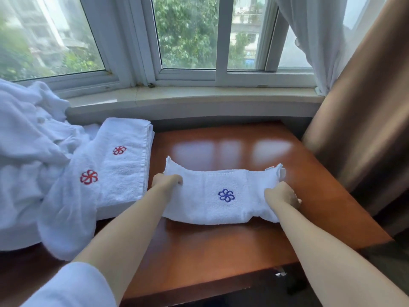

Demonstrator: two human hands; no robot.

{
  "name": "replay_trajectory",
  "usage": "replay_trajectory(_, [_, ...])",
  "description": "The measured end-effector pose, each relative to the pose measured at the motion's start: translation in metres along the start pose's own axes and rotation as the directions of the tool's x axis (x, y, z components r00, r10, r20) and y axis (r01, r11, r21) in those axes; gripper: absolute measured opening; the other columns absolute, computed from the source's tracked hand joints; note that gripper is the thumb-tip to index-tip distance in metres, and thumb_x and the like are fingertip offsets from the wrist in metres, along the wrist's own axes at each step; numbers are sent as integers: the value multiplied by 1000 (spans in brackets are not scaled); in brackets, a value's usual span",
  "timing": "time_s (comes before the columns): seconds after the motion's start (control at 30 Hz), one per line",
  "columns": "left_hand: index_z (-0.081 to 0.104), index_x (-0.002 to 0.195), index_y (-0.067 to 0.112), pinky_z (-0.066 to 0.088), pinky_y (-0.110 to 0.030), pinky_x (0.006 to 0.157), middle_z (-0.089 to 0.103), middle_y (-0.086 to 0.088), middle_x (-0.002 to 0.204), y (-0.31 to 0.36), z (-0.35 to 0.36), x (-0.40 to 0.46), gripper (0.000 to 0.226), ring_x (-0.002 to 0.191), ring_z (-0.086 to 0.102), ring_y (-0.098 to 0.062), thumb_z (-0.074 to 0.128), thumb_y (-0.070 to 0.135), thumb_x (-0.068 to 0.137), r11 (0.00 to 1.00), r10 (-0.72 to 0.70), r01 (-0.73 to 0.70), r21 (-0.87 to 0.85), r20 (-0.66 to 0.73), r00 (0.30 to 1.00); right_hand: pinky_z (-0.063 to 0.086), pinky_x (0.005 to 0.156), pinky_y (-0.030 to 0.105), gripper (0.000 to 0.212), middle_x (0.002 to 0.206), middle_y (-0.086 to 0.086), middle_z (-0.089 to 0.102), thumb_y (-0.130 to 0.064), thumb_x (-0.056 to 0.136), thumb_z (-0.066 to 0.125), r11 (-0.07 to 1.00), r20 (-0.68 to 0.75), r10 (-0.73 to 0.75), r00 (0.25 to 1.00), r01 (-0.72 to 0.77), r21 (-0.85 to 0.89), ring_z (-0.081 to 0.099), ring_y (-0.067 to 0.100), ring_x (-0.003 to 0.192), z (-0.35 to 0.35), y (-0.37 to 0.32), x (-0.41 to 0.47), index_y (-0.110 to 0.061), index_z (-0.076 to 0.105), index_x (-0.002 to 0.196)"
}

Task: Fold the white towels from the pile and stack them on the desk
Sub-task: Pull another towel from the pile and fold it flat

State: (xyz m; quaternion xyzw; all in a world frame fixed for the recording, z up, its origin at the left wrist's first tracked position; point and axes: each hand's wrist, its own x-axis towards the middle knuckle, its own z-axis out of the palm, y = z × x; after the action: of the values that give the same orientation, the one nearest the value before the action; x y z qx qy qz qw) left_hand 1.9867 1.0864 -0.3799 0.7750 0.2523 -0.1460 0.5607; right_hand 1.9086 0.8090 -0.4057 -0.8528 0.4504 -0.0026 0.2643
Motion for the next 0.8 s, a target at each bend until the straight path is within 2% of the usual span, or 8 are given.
replay_trajectory(0.07, [60,88,8,42,-26,62,58,-7,82,9,-12,-15,17,72,55,-25,68,11,73,991,111,-113,-75,-32,993,34,95,37,25,119,7,57,-17,88,46,992,-71,-124,990,124,-15,51,32,108,-8,-15,-19,-15,52,112])
replay_trajectory(0.13, [57,79,11,43,-25,61,57,-3,74,17,-25,-31,10,72,54,-24,64,6,74,968,223,-231,-99,-86,971,33,91,36,22,119,7,57,-14,91,43,972,-153,-229,961,233,10,52,34,104,-13,-31,-36,-18,48,113])
replay_trajectory(0.3, [54,93,9,42,-27,64,53,-3,79,23,-74,-59,16,75,53,-24,61,11,78,946,270,-290,-143,-142,952,31,81,34,17,107,8,66,-9,91,40,876,-301,-442,845,479,55,53,34,97,-27,-92,-78,-17,45,105])
replay_trajectory(0.43, [27,107,12,42,-32,69,38,-1,83,25,-114,-69,50,70,44,-16,66,10,76,934,215,-266,-238,-222,951,31,83,35,25,104,10,67,-9,86,51,737,-457,-607,650,676,-16,57,33,98,-38,-154,-107,-14,54,110])
replay_trajectory(0.5, [32,104,12,44,-27,53,44,-6,80,30,-136,-70,43,61,47,-17,63,4,74,911,201,-226,-346,-107,974,32,82,35,24,100,13,67,-11,85,53,692,-539,-614,577,722,-15,57,35,95,-41,-185,-118,-13,57,109])
replay_trajectory(0.57, [50,85,9,45,-20,42,50,-7,69,36,-161,-67,16,49,52,-17,59,1,76,918,184,-150,-367,59,981,33,82,35,23,94,16,66,-12,84,55,652,-597,-604,528,758,11,57,36,91,-40,-215,-129,-12,59,107])
replay_trajectory(0.67, [58,72,13,49,-21,49,54,-5,66,36,-190,-51,10,50,57,-15,56,4,76,941,197,-129,-312,196,961,26,83,34,23,88,13,66,-10,84,54,582,-611,-649,453,813,-14,58,32,86,-27,-257,-140,-13,58,106])
replay_trajectory(0.8, [70,61,14,54,-26,54,62,-5,63,33,-213,-22,21,54,64,-16,58,9,77,953,156,-60,-296,314,937,23,81,34,23,89,7,67,-8,82,53,504,-597,-712,370,861,-67,60,28,88,3,-300,-144,-13,59,103])
